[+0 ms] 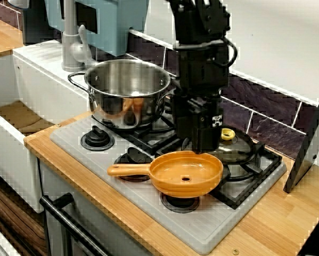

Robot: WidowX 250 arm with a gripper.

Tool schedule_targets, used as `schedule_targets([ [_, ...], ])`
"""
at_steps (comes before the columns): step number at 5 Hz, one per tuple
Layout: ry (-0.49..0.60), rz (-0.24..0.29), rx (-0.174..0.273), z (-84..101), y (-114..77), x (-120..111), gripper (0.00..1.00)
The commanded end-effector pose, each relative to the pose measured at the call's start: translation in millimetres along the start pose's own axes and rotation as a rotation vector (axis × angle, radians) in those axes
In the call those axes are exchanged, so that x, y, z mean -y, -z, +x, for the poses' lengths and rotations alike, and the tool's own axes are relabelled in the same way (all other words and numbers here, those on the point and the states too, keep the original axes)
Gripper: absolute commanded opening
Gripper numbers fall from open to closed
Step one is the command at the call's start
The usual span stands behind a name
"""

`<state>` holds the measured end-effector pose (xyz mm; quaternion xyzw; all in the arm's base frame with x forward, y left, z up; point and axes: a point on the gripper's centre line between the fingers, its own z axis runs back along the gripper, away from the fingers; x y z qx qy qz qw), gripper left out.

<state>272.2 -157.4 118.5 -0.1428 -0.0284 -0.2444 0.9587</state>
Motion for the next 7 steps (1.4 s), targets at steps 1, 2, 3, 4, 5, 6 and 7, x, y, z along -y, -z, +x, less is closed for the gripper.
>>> schedule_targets([
  [1,0.018,0.013,0.054,1.0,-4.1,1.0,1.00],
  [2,0.024,0.027,0.050,-0.9,7.2,5.1,1.00],
  [3,0.045,0.007,0.015,-0.4,19.7,9.1,1.00],
  [4,0.050,0.009,0.010,-0.2,22.9,11.2,1.00],
  [5,0.021,0.024,0.016,0.7,26.1,8.2,1.00],
  [6,0.018,0.030,0.016,-0.8,30.4,8.4,1.00],
  [7,0.013,0.035,0.005,-0.6,34.3,8.5,1.00],
])
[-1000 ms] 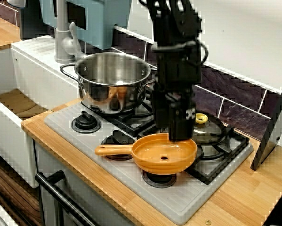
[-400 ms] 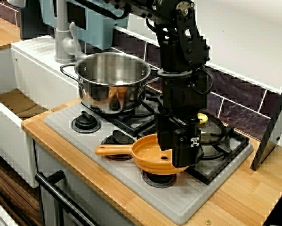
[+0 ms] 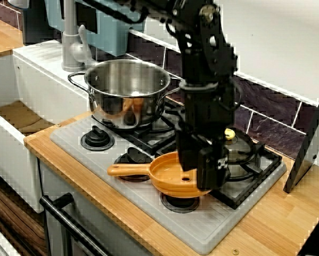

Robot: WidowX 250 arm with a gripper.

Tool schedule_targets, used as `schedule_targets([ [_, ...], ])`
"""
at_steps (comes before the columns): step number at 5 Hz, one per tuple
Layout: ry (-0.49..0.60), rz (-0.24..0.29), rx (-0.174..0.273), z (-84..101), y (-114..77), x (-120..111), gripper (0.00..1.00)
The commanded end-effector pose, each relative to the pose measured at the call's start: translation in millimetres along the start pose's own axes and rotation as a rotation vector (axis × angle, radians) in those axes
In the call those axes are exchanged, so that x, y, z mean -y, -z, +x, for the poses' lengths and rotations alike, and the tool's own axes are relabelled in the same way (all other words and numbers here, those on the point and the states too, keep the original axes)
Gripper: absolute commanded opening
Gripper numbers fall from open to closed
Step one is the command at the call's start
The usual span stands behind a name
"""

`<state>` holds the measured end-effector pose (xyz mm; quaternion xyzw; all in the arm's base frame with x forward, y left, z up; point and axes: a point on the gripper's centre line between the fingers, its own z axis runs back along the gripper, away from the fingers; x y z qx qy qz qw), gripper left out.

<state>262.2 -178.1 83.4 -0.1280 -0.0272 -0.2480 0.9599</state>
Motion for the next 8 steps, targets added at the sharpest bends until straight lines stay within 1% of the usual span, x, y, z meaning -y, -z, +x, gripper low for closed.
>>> schedule_targets([
  [1,0.011,0.014,0.010,5.4,-1.0,-4.5,1.00],
  [2,0.012,0.021,-0.001,6.6,4.3,-5.3,1.00],
  [3,-0.076,0.022,0.021,3.3,6.2,-8.7,0.00],
  [4,-0.068,0.030,0.028,3.6,2.6,-9.2,0.00],
  [6,-0.065,0.051,0.023,6.1,-6.8,-13.0,0.00],
  [8,-0.060,0.060,0.051,9.5,-37.6,-9.3,0.00],
])
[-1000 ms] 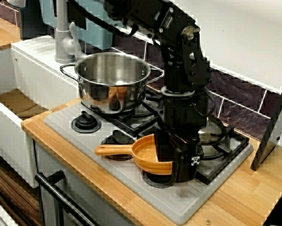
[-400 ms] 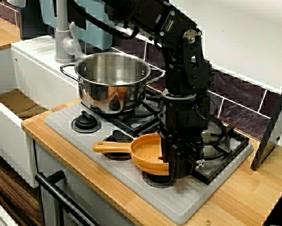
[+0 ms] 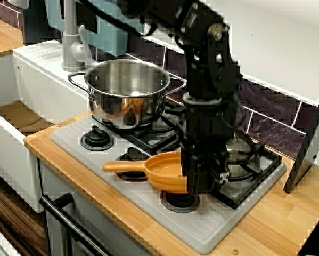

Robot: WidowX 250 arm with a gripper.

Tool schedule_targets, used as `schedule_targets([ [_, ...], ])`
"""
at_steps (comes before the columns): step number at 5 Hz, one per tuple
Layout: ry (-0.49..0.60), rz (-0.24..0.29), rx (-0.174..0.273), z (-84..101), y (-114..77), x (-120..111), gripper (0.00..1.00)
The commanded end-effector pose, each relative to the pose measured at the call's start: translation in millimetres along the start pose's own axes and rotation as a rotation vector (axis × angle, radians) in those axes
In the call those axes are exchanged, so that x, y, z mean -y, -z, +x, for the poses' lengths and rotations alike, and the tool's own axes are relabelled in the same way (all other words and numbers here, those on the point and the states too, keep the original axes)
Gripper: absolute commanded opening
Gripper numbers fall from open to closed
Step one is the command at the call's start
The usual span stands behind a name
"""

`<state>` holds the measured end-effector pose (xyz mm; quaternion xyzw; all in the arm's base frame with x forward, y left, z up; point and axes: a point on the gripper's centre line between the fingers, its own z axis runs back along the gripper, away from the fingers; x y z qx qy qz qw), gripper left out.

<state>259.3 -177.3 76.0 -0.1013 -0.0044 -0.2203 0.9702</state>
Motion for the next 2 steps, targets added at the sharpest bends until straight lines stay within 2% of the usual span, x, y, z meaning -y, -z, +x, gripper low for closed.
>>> schedule_targets([
  [1,-0.029,0.107,0.161,13.3,-55.0,-8.2,0.00],
  [2,-0.049,0.154,0.192,15.6,-60.0,-6.2,0.00],
])
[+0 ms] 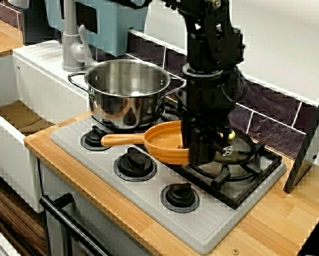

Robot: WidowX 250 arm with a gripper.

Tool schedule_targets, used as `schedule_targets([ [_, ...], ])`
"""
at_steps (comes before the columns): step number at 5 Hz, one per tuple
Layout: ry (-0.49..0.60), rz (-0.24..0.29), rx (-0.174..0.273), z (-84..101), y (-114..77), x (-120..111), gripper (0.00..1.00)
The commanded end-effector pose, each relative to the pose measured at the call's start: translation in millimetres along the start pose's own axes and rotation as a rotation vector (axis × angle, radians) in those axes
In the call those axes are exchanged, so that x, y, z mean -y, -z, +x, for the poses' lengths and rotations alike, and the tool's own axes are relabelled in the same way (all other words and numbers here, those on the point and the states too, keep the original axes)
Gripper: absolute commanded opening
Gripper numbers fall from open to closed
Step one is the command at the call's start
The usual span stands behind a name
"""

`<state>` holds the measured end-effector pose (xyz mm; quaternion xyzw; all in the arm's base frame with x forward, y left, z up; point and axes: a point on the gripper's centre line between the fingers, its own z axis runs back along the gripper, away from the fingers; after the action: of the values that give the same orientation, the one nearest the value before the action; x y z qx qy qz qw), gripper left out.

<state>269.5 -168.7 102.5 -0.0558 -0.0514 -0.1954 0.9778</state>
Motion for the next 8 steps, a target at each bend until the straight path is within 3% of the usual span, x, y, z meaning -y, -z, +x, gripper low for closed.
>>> schedule_targets([
  [1,-0.034,0.100,0.164,14.0,-40.4,0.9,0.00],
  [2,-0.051,0.154,0.180,18.7,-43.0,3.5,0.00],
  [4,-0.054,0.151,0.177,25.0,-54.5,-2.0,0.00],
  [6,-0.162,0.117,0.148,41.5,-59.2,-16.1,0.00],
  [8,-0.246,0.142,0.156,51.9,-57.3,-22.2,0.00],
])
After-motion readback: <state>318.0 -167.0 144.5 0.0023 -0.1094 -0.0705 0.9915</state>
